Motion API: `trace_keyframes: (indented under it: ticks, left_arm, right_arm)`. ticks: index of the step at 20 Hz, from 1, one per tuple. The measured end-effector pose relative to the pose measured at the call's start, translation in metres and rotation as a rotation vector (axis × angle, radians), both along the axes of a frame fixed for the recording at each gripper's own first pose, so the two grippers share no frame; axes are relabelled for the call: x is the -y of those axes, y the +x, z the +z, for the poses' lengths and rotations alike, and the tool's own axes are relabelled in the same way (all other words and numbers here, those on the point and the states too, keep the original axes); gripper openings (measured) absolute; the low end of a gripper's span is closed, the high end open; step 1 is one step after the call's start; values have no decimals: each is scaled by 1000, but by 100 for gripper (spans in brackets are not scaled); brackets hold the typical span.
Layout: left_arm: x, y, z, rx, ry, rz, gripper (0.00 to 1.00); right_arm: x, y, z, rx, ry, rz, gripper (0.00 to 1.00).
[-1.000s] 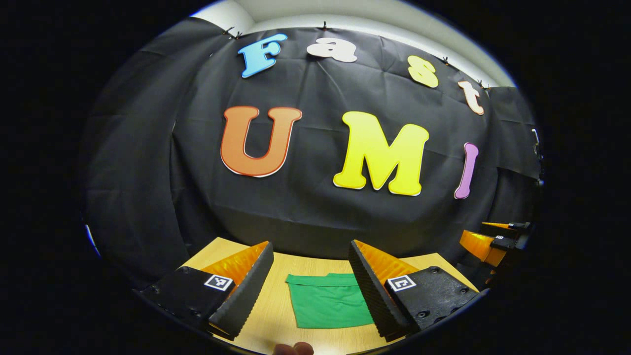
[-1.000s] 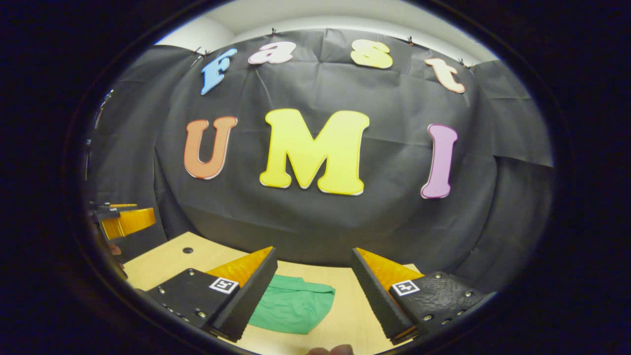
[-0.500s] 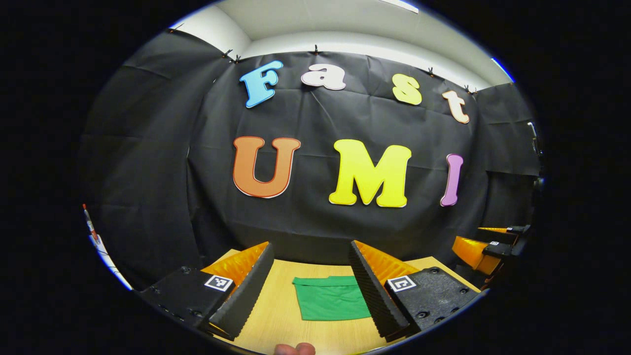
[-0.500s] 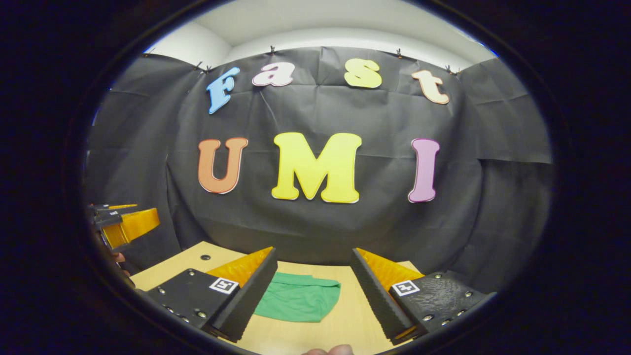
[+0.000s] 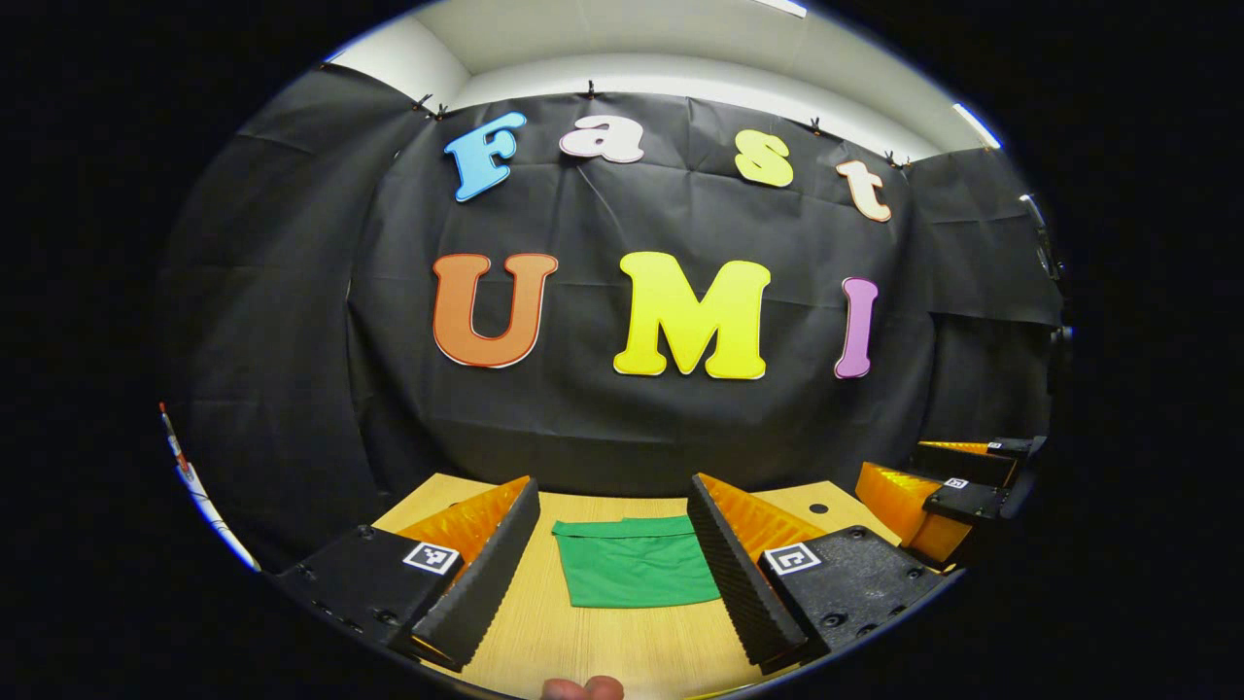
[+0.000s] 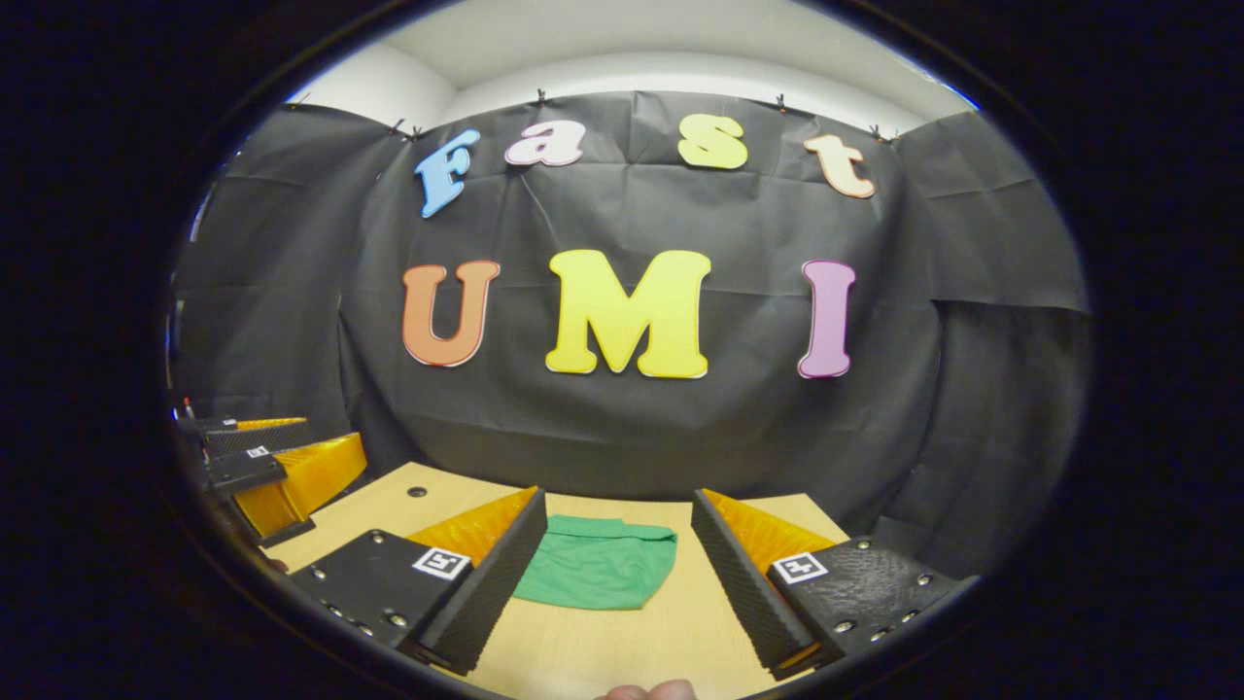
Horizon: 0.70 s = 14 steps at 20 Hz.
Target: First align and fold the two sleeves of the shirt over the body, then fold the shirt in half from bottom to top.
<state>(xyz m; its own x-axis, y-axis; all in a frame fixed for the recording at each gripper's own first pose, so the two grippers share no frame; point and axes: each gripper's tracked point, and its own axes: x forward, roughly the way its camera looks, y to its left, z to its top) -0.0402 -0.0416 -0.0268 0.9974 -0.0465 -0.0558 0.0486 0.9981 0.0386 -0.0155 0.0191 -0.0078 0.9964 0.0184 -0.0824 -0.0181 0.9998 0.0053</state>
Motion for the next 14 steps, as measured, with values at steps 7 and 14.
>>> trace_keyframes:
  ticks: [7,14]
  left_arm:
    - [2,2,3,12,23,6,98]
    - [-4,8,6,12,44,30,98]
  right_arm:
    - [-6,3,5,15,-18,-25,97]
    - [-6,7,6,21,-4,-18,97]
